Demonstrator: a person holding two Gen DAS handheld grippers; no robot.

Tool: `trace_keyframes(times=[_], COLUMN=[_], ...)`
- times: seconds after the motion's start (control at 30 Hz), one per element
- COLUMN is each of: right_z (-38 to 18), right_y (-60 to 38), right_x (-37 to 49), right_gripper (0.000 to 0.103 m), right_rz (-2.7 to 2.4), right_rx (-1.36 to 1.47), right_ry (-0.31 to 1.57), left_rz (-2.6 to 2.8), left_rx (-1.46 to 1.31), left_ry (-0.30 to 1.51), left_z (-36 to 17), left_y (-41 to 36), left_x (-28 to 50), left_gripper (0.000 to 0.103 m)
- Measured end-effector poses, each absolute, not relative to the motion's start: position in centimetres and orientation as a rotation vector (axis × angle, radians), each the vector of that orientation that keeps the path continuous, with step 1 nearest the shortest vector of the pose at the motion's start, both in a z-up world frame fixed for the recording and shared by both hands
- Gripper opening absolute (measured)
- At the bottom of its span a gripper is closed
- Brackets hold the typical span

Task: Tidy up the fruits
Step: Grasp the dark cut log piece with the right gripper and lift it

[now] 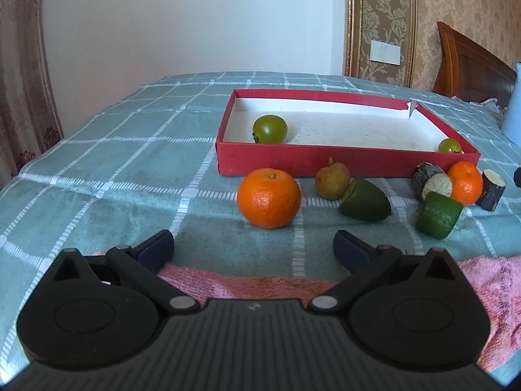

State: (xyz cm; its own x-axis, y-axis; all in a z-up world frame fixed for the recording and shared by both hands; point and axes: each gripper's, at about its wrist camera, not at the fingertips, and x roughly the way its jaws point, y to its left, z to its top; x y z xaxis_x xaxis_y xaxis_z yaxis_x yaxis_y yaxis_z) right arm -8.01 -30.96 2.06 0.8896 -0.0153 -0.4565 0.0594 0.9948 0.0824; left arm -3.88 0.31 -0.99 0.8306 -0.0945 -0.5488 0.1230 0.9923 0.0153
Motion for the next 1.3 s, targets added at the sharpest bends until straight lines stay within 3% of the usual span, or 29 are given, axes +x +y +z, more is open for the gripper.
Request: trace_keyframes(times=[0.63,0.77,0.93,1.0,1.03,1.3], right_z=[0.9,0.7,0.4,0.4,0.4,1.2], right_y=[-27.6,-27.5,-27.6,-27.6,-27.6,-27.9], right_x=[-5.4,-4.4,-3.7,-3.6,-3.6,-4.9], right_gripper=[0.089,0.066,0.053,0.036,0.033,0.032], right_rz=[0.019,0.036,0.060,0.071,0.077,0.098], right_rx=[-0.106,-0.118,-0.112,-0.109,-0.104,-0.063], right_ry=[0.586,0.620,0.634,0.635,0.636,0.603], left_rz=[-0.103,-0.103,-0.103,-0.103,-0.103,-0.100], left_rx=[0.043,0.043,0.043,0.042,0.042,0.037], left_ry=[0.579,0.579,0.579,0.579,0.579,0.577], left_z=[-1.0,-1.0,-1.0,-1.0,-1.0,-0.9], left_y=[0.4,0.5,0.5,0.5,0.5,0.5], left_x=[-3.8,-3.8,-3.8,-3.8,-3.8,-3.9], left_gripper=[0.103,0.103,0.103,0.103,0.103,0.103])
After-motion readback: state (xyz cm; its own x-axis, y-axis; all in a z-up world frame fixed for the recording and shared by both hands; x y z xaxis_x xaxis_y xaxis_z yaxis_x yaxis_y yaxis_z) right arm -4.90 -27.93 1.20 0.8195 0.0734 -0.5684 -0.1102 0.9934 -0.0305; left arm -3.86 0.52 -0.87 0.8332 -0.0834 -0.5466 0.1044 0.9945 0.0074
